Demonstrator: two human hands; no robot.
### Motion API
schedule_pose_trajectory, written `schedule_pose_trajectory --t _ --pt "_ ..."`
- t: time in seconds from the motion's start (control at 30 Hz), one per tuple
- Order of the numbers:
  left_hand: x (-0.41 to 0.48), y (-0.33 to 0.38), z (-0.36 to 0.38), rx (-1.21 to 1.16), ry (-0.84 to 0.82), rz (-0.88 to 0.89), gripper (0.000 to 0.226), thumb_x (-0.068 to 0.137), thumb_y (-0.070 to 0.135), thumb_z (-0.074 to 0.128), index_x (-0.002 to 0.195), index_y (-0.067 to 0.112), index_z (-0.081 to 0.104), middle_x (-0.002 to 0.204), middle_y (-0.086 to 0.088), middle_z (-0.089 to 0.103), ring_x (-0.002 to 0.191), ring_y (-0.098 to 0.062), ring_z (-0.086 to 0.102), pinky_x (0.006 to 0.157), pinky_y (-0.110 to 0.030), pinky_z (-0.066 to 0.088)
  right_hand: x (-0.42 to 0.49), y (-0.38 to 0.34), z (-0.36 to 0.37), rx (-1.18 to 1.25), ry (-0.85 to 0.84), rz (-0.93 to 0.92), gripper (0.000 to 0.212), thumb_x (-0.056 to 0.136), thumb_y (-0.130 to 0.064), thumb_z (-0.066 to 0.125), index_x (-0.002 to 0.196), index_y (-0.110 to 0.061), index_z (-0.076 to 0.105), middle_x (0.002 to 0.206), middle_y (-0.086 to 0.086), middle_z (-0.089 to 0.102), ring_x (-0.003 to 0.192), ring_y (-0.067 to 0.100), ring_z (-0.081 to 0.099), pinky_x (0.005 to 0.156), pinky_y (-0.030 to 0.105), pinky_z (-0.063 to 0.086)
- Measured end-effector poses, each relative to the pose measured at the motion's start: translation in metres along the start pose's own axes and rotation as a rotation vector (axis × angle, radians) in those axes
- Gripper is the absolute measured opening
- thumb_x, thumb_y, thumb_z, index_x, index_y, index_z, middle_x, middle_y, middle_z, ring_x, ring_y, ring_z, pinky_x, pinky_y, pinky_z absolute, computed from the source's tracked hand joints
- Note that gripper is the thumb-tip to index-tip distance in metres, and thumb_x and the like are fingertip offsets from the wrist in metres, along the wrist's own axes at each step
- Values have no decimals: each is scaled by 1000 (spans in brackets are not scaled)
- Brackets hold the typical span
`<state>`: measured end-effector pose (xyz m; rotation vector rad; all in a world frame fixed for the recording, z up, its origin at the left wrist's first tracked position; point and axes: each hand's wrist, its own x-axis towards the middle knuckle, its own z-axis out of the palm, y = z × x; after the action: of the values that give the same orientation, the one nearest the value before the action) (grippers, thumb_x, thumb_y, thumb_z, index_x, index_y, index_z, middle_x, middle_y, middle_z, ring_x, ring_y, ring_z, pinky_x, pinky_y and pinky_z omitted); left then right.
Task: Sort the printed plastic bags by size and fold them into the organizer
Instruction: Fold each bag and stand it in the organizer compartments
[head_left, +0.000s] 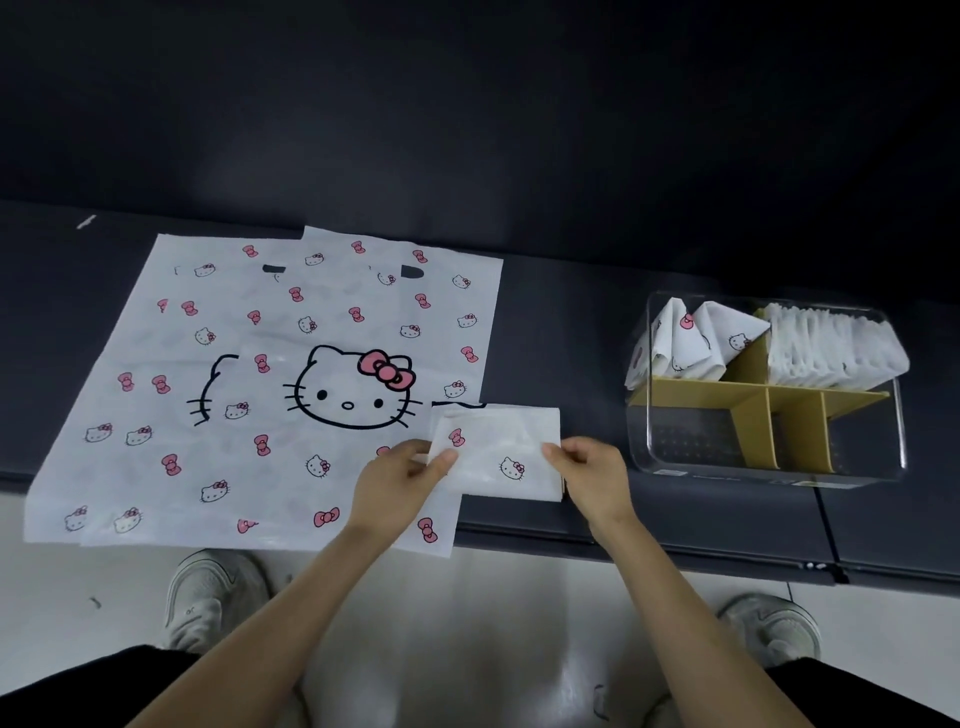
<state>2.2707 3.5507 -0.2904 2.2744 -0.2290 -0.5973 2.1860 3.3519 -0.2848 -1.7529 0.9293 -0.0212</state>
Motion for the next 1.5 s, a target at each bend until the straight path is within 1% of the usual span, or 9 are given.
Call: schedule_pose_trajectory --t 0.23,0.5,0.67,0.77,0.83,1.03,1.2,1.33,1.5 --pt "-1 5 31 -41 451 -44 32 96 29 52 68 14 53 47 6 45 49 -20 44 46 -24 28 2 2 8 -246 122 -11 40 89 -25 61 54 -13 46 50 -3 45 52 12 39 55 28 34" --pt "16 7 40 356 514 73 32 81 7 72 60 5 48 35 -4 34 33 -18 24 46 -14 10 7 -6 13 -325 185 44 52 91 -26 60 47 -16 33 44 -3 33 43 10 30 45 25 23" --pt "20 1 40 544 612 380 41 59 -18 54 96 1 58 92 -19 54 75 -33 49 69 -42 43 9 -5 16 -387 181 33 49 91 -30 60 48 -18 39 46 -3 40 44 10 35 44 24 27" --pt "25 8 44 608 390 747 47 68 -5 45 111 -1 63 124 -16 52 112 -39 48 101 -43 35 10 -5 16 -395 179 32 50 91 -30 60 48 -18 38 45 -3 38 43 11 34 44 24 26" --pt "26 6 49 663 212 720 44 94 16 31 126 2 58 137 -16 51 128 -35 46 112 -40 21 10 -6 16 -404 187 32 51 91 -30 60 47 -19 37 45 -4 38 43 10 34 43 24 25" --pt "28 -6 57 698 96 540 57 103 39 8 145 9 31 153 -10 30 143 -24 20 115 -40 12 0 -5 24 -399 311 -61 18 88 -30 65 81 -13 65 78 0 63 73 21 59 57 24 40" --pt "28 -6 58 702 94 535 56 103 38 9 146 9 29 153 -11 28 143 -26 22 115 -41 13 -12 -6 28 -301 353 80 49 83 -26 70 124 -4 54 111 9 60 101 27 59 84 32 44" --pt "28 -8 59 713 91 538 55 102 37 14 147 9 28 154 -11 27 144 -26 18 116 -41 11 0 -13 22 -168 205 228 15 79 -22 67 80 -11 56 69 1 53 67 20 50 56 25 34" --pt "29 -9 58 706 81 553 55 102 37 14 147 9 30 154 -11 28 144 -28 21 115 -42 12 14 -28 7 -309 24 278 23 72 -24 67 58 -13 53 59 2 52 55 19 48 51 24 30"
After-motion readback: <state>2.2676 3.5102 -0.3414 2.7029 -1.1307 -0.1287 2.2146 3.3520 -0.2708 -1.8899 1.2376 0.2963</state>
